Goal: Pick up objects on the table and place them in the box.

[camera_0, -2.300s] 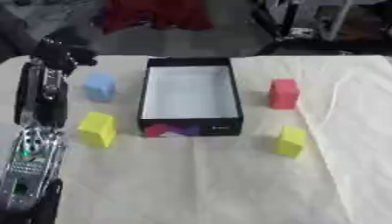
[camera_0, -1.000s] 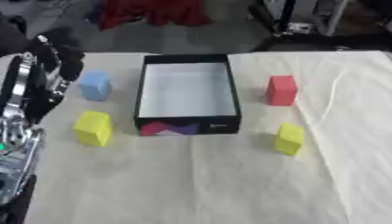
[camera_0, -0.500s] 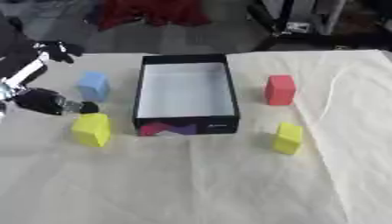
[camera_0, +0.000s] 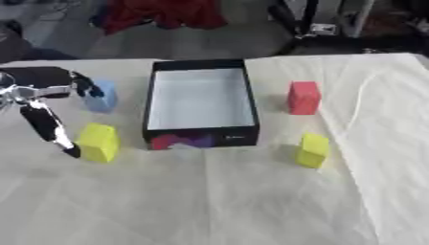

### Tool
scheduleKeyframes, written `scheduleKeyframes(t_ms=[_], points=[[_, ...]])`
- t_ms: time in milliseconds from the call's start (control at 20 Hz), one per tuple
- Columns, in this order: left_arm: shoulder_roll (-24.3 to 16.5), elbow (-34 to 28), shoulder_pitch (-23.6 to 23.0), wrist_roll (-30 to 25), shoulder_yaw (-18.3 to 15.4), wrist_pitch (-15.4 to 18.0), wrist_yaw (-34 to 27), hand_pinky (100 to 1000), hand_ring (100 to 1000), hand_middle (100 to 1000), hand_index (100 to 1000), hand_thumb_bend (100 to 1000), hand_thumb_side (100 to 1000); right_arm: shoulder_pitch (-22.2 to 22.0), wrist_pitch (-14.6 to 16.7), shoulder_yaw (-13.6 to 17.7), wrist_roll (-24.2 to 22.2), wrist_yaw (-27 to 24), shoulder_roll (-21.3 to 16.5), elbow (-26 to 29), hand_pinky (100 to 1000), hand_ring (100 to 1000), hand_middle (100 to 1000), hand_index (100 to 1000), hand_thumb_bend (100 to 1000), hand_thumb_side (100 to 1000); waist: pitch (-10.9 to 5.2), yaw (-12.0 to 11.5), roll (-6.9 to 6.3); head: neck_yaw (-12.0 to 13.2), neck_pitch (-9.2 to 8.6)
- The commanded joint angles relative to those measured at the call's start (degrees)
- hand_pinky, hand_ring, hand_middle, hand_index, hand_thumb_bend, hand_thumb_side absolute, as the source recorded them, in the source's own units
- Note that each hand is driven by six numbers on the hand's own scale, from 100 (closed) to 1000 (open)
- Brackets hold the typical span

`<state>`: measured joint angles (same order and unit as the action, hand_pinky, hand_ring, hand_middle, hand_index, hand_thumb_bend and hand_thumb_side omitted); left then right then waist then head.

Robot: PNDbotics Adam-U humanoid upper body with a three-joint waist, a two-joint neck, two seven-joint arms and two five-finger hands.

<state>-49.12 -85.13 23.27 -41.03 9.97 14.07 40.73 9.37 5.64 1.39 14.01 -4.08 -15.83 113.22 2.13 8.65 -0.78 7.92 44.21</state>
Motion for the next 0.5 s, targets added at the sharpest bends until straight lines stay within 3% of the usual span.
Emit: scheduleKeyframes(t_ms=[50,250,500], points=[[0.1,2.5,1.8,-2.8,0.3,0.7,1.8,857,775,786,917,890,378,0.4,-0.1,0.2,-0.1,-0.3,-1.0,1.4,759,684,637,833,100,460,-1.09,0.1,-0.68,0.0,-0.09],[1.9,5.9,2.9,-4.9,1.2,1.7,3.0,854,775,788,923,892,369,0.3,-0.1,0.2,-0.1,-0.3,-0.9,1.4,760,684,637,833,100,461,-1.06,0.1,-0.63,0.0,-0.09],[3.6,8.9,3.7,-3.9,1.4,2.0,5.2,856,778,793,932,888,367,0.3,-0.1,0.2,-0.1,-0.4,-0.9,1.4,760,683,637,833,100,461,-1.06,0.1,-0.55,-0.2,-0.09]])
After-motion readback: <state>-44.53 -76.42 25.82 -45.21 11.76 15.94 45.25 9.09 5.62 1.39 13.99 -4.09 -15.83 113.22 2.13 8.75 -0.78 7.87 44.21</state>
